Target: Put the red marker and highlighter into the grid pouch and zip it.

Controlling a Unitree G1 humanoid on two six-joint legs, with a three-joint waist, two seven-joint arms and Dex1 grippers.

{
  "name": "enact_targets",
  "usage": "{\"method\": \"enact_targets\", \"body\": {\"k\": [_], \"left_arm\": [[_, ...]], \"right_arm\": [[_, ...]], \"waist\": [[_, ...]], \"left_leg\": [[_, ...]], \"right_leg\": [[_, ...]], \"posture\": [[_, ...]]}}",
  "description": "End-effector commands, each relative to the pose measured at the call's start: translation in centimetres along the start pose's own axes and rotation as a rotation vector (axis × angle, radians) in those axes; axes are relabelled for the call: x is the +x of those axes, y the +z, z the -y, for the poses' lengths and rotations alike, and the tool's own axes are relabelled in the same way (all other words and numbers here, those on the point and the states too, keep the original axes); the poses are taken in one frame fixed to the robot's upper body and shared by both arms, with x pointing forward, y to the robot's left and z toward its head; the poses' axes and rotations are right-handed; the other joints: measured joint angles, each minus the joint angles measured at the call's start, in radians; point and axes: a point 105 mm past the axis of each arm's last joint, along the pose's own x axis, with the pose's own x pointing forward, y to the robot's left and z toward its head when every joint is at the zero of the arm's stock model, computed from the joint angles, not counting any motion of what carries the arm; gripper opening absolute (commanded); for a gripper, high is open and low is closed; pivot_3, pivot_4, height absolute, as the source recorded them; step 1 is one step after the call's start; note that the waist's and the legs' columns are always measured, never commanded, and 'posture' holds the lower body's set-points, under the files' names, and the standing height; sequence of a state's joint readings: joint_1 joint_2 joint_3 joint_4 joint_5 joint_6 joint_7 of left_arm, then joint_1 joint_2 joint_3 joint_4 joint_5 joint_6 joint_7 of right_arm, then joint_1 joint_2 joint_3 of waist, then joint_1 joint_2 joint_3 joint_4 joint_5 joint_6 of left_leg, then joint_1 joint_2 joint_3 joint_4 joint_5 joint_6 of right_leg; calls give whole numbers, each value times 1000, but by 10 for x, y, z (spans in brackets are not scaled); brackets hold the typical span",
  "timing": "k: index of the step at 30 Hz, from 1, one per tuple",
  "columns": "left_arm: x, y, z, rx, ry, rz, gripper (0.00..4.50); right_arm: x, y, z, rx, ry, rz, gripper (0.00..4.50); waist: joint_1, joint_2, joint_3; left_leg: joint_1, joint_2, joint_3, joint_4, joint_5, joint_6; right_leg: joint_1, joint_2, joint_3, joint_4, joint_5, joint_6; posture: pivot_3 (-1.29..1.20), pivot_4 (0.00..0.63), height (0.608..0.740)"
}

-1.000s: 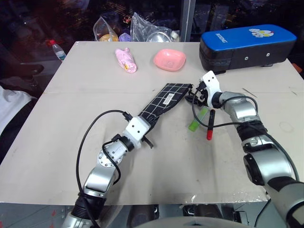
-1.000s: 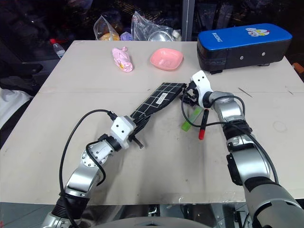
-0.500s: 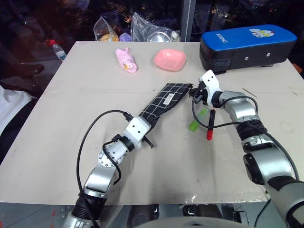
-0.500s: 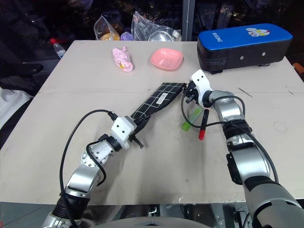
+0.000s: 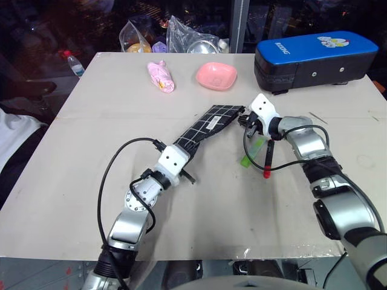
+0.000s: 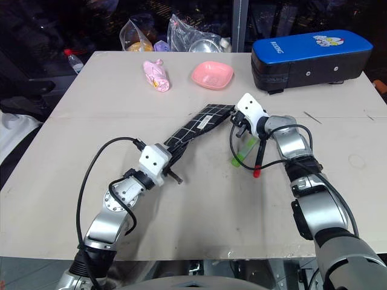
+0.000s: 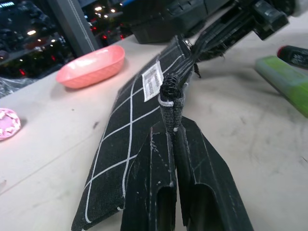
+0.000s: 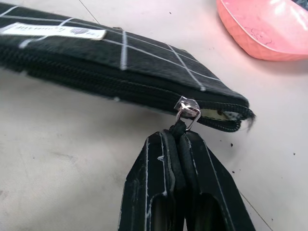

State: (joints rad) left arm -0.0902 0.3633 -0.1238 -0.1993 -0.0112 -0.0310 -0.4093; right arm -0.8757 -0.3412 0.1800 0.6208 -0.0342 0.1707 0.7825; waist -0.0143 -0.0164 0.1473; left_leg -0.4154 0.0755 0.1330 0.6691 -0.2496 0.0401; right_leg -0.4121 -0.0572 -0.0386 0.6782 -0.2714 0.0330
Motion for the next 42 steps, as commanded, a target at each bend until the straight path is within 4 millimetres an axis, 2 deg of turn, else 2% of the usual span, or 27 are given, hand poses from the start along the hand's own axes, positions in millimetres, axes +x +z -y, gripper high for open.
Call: {"method": "enact_targets", "body": {"k": [1, 11, 23, 30, 38, 42], "left_arm": [[3, 14, -3, 24, 18, 53, 0], [4, 13, -1, 25, 11, 49, 0], [5, 12, -2, 23, 13, 48, 0], [4, 13, -14, 55, 78, 52, 0], [6, 21, -31, 102, 168, 85, 0], [7, 20, -31, 109, 166, 87, 0]], "right_arm": [[-5, 20, -2, -75, 23, 51, 59], [-9, 29, -19, -131, 92, 70, 59], [-17, 27, -26, -167, 142, 60, 59], [-24, 26, -22, -180, 154, 49, 59], [-25, 31, -27, -185, 184, 63, 59], [-25, 36, -31, -183, 198, 79, 59]], "waist": [[0, 0, 0], [0, 0, 0], [1, 0, 0], [1, 0, 0], [2, 0, 0], [2, 0, 0]], "left_leg": [[0, 0, 0, 0, 0, 0], [0, 0, 0, 0, 0, 0], [0, 0, 0, 0, 0, 0], [0, 0, 0, 0, 0, 0], [0, 0, 0, 0, 0, 0], [0, 0, 0, 0, 0, 0]], "right_leg": [[0, 0, 0, 0, 0, 0], [0, 0, 0, 0, 0, 0], [0, 0, 0, 0, 0, 0], [0, 0, 0, 0, 0, 0], [0, 0, 0, 0, 0, 0], [0, 0, 0, 0, 0, 0]], "posture": [[0, 150, 740], [0, 150, 740], [0, 150, 740], [0, 150, 740], [0, 150, 740], [0, 150, 740]]}}
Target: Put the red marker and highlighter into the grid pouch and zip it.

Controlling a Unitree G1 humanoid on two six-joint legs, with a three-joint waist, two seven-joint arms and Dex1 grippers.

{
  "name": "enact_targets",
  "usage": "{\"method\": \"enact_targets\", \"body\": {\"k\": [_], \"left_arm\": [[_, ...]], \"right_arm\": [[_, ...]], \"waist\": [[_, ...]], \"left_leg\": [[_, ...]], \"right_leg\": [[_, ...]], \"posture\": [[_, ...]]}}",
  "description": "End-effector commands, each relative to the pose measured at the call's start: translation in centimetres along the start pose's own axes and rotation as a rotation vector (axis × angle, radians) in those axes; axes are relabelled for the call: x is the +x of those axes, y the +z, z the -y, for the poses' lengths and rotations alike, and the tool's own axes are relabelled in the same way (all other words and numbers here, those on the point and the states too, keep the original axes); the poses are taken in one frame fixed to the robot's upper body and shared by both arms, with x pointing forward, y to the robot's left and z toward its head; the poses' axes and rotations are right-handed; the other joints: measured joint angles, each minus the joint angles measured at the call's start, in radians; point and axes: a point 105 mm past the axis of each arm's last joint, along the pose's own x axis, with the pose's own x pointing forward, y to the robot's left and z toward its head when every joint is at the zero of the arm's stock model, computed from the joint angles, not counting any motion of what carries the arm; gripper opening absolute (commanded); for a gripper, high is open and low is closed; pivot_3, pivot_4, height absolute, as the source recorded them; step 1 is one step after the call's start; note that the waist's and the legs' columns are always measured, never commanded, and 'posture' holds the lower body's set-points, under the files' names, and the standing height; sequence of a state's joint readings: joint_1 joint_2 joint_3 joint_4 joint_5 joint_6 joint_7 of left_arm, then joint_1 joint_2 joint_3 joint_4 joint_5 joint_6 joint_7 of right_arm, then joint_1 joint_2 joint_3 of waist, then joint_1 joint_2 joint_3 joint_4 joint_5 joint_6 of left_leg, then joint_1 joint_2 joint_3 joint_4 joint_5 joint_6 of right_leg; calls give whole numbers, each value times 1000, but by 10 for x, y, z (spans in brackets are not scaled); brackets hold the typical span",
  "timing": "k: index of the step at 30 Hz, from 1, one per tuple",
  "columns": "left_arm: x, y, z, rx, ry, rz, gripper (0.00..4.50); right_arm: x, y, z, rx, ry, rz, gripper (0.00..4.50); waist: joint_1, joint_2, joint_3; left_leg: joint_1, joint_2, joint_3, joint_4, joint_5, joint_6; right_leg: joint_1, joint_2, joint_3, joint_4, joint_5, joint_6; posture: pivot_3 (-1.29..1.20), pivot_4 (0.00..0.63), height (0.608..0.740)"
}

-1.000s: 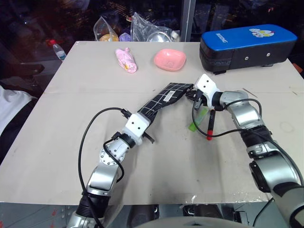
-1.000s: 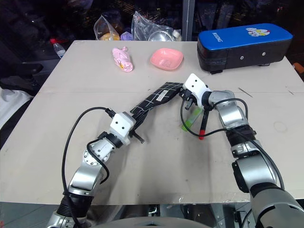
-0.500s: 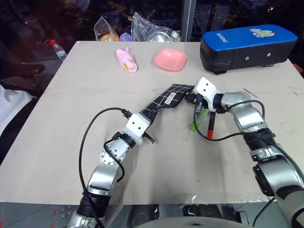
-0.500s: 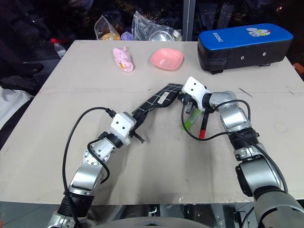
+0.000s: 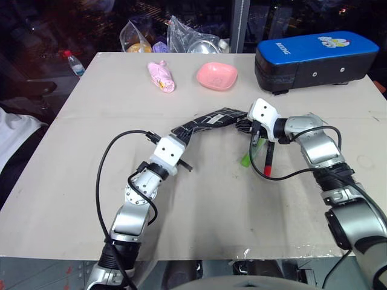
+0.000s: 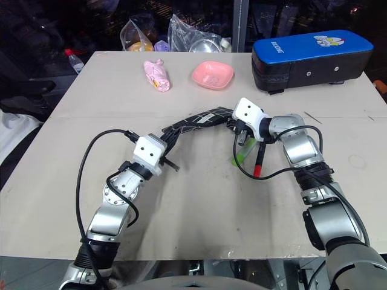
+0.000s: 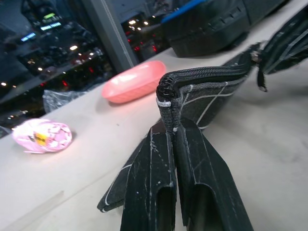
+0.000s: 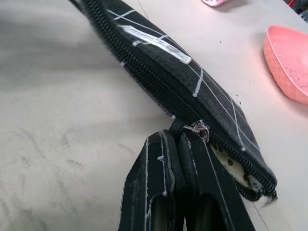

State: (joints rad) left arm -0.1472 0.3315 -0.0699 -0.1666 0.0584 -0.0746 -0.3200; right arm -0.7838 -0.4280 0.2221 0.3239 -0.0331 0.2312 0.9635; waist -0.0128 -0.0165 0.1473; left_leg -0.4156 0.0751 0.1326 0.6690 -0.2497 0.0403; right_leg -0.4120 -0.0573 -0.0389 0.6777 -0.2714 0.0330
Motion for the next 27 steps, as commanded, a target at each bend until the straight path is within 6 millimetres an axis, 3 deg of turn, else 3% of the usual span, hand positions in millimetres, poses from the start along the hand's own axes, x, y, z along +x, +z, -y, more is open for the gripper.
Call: {"method": "enact_targets", "body": {"k": [1, 27], "left_arm": [[2, 9, -4, 28, 18, 46, 0], [3, 10, -1, 34, 27, 53, 0]], "right_arm": [[-1, 20, -3, -35, 23, 61, 59], [-7, 45, -25, 1, 149, 154, 59]], "waist": [[0, 0, 0], [1, 0, 0]], "left_leg": [[0, 0, 0, 0, 0, 0], [0, 0, 0, 0, 0, 0]], "right_leg": [[0, 0, 0, 0, 0, 0], [0, 0, 0, 0, 0, 0]], "posture": [[0, 150, 740], [0, 150, 740]]}}
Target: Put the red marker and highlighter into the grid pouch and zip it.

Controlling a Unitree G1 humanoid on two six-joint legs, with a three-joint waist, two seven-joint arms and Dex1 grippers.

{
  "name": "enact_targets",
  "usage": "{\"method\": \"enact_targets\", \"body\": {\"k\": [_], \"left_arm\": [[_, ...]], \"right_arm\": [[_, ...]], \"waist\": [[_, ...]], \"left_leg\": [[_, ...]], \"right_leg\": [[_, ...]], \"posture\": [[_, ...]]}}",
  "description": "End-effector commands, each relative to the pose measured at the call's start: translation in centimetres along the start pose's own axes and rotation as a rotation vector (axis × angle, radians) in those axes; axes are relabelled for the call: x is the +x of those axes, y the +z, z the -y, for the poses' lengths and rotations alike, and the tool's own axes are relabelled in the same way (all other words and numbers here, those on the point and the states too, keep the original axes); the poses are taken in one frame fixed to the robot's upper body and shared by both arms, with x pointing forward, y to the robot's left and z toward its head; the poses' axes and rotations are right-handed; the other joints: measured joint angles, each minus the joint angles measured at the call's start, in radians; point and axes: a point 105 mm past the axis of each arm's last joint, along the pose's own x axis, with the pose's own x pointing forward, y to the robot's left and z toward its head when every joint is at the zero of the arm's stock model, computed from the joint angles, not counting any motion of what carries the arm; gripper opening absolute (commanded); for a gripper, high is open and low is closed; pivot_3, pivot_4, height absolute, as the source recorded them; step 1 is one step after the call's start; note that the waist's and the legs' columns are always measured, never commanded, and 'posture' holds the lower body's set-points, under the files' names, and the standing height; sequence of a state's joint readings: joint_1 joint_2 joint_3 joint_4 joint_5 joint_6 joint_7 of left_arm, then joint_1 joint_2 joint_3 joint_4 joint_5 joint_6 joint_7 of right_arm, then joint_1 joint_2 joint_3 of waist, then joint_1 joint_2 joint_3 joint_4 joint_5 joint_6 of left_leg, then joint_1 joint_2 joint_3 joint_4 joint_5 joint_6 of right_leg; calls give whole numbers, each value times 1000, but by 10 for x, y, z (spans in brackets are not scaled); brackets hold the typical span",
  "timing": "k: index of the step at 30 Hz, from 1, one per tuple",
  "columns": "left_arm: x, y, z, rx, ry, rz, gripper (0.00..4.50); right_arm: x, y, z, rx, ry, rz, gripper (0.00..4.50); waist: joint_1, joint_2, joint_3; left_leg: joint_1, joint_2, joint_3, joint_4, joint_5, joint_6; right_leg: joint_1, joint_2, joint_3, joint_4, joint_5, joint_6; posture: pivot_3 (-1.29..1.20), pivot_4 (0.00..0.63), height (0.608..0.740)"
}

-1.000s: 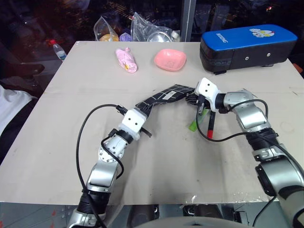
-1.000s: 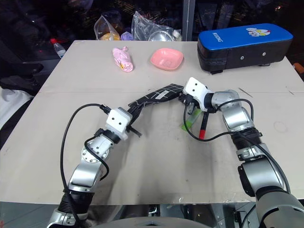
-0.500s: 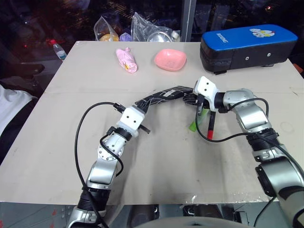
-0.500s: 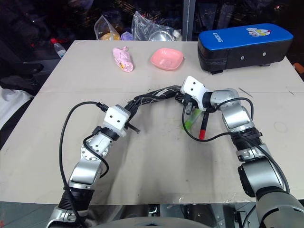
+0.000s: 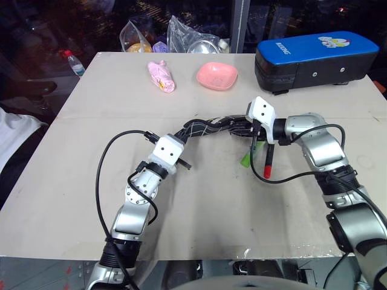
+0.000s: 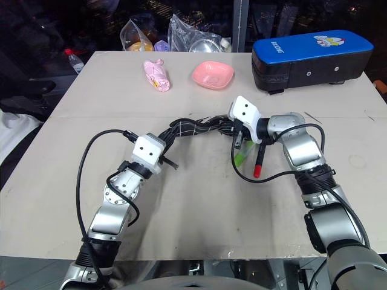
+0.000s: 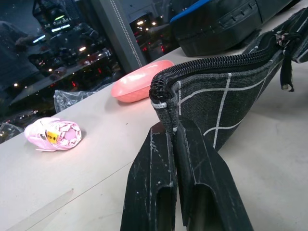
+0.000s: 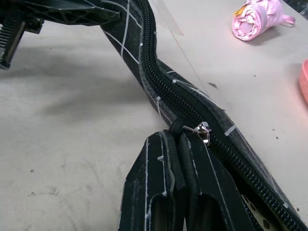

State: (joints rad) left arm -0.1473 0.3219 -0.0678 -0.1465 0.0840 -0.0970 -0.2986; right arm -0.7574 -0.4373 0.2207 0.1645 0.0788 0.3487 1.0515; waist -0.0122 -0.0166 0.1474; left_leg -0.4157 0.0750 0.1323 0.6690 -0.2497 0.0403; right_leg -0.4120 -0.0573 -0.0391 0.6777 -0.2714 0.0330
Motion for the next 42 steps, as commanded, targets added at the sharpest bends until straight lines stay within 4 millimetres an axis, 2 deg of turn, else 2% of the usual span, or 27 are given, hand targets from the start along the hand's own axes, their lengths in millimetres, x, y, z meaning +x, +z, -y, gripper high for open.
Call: {"method": "enact_targets", "body": {"k": [1, 13, 27, 42], "left_arm": [[3, 13, 0, 16, 5, 56, 0], [4, 15, 1, 19, 2, 61, 0], [4, 17, 8, 26, -20, 72, 0], [3, 21, 9, 19, -32, 87, 0]], "right_arm": [[3, 20, -7, -43, 34, 61, 59], [12, 24, -18, -37, 80, 81, 59], [22, 37, -20, 34, 94, 147, 59], [25, 35, -24, 53, 97, 148, 59]], "waist": [[0, 0, 0], [0, 0, 0], [0, 0, 0], [0, 0, 0]], "left_leg": [[0, 0, 0, 0, 0, 0], [0, 0, 0, 0, 0, 0], [0, 0, 0, 0, 0, 0], [0, 0, 0, 0, 0, 0]], "right_leg": [[0, 0, 0, 0, 0, 0], [0, 0, 0, 0, 0, 0], [0, 0, 0, 0, 0, 0], [0, 0, 0, 0, 0, 0]], "posture": [[0, 150, 740], [0, 150, 740], [0, 150, 740], [0, 150, 740]]}}
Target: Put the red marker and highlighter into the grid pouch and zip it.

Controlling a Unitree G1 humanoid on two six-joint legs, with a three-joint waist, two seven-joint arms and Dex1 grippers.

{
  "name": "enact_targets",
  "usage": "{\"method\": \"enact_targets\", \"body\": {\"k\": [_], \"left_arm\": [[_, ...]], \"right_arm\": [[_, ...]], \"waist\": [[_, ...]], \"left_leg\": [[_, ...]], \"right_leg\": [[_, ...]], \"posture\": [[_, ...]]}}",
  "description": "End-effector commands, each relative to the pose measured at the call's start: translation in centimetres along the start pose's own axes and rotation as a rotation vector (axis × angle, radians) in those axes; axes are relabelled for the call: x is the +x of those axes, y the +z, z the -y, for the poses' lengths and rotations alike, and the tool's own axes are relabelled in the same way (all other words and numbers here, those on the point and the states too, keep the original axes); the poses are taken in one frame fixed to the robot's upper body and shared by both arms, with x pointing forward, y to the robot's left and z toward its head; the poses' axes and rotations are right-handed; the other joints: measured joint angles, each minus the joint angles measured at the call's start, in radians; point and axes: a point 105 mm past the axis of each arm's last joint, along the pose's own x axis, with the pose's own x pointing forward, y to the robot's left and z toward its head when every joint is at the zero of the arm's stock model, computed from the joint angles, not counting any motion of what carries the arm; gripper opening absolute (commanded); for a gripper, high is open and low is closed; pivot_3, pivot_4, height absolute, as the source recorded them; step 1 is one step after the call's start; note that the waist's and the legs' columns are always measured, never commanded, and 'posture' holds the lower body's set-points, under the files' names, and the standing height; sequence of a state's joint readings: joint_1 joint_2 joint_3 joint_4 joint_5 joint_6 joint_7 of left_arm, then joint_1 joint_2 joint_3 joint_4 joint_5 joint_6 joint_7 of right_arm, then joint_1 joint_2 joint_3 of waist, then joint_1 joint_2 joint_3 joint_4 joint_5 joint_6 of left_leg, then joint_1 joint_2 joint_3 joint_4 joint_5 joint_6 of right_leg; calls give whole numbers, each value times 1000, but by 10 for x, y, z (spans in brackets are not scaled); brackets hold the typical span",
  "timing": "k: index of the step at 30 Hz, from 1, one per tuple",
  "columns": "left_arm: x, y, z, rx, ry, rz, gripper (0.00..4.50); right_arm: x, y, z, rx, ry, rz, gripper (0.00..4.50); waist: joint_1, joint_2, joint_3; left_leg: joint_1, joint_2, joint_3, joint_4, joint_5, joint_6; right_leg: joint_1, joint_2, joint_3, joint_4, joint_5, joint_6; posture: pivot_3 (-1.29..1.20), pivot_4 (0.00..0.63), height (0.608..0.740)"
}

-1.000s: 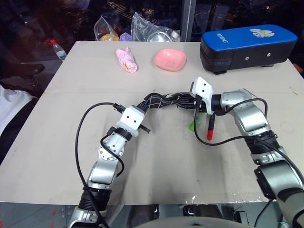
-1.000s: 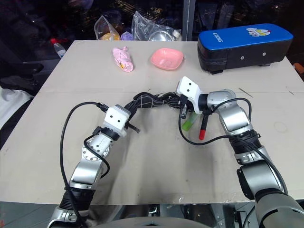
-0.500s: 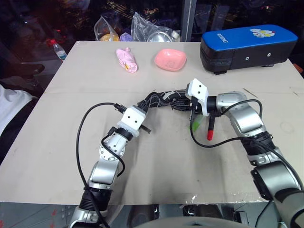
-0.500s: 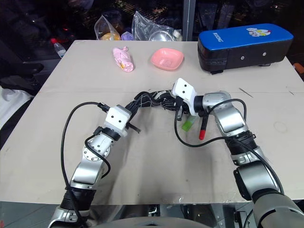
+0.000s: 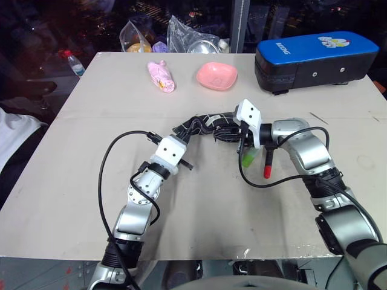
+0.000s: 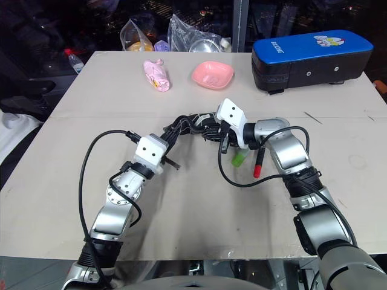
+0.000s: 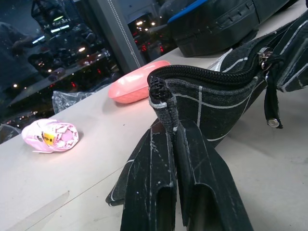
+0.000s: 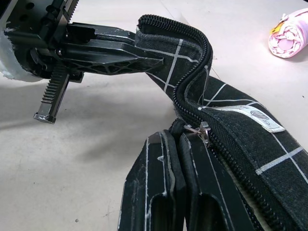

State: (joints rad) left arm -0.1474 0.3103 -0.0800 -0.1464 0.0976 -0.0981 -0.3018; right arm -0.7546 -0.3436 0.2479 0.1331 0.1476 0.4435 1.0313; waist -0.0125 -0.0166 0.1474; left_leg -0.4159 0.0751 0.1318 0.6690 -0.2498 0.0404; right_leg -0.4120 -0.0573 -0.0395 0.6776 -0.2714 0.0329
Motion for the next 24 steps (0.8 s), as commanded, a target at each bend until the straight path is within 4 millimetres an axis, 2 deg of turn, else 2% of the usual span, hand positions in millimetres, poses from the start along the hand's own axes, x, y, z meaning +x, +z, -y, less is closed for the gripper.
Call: {"method": "enact_targets", "body": {"k": [1, 11, 24], "left_arm": [[2, 20, 3, 19, -17, 83, 0], [4, 23, 3, 13, -7, 93, 0], [3, 26, 23, 26, -121, 118, 0]], "right_arm": [[3, 21, -6, -52, 24, 65, 59], [13, 24, -15, -25, 44, 94, 59], [22, 24, -10, -80, -16, 79, 59]], "waist": [[0, 0, 0], [0, 0, 0], [0, 0, 0]], "left_leg": [[0, 0, 0, 0, 0, 0], [0, 0, 0, 0, 0, 0], [0, 0, 0, 0, 0, 0]], "right_leg": [[0, 0, 0, 0, 0, 0], [0, 0, 0, 0, 0, 0], [0, 0, 0, 0, 0, 0]], "posture": [[0, 150, 740], [0, 150, 740], [0, 150, 740]]}}
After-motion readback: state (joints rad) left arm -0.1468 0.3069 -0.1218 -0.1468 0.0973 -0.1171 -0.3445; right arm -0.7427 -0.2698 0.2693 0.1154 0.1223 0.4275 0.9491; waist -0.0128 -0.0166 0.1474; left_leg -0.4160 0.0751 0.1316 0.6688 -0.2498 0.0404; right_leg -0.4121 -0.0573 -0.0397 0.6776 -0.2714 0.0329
